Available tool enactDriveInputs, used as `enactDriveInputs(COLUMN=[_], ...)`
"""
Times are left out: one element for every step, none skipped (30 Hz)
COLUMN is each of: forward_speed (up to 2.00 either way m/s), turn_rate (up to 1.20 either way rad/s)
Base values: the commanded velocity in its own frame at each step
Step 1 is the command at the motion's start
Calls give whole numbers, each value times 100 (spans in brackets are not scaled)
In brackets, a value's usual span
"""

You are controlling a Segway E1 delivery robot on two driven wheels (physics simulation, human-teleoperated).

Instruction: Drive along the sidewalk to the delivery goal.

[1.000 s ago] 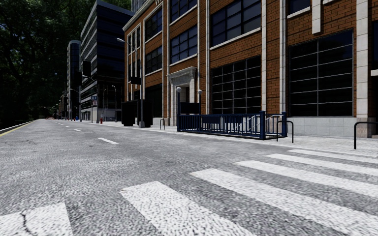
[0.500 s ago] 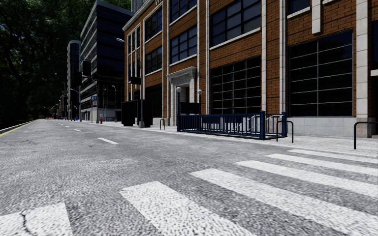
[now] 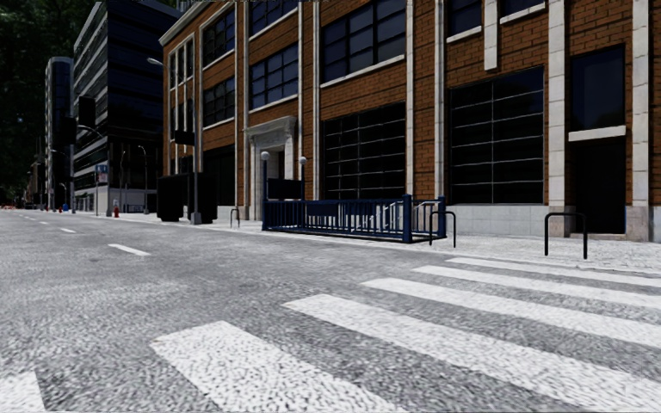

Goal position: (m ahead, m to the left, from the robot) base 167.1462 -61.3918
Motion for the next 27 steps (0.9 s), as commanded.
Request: enactDriveInputs(forward_speed=[0,0,0,0,0,0,0,0,0,0,0,0,0,0,0,0,0,0,0,0,0,0,0,0,0,0,0], turn_rate=[-120,-120,-120,-120,-120,-120,-120,-120,-120,-120,-120,-118,-118,-111,-109,-101,-22,-22,-4,0,0,0,0,0,0,0,0])
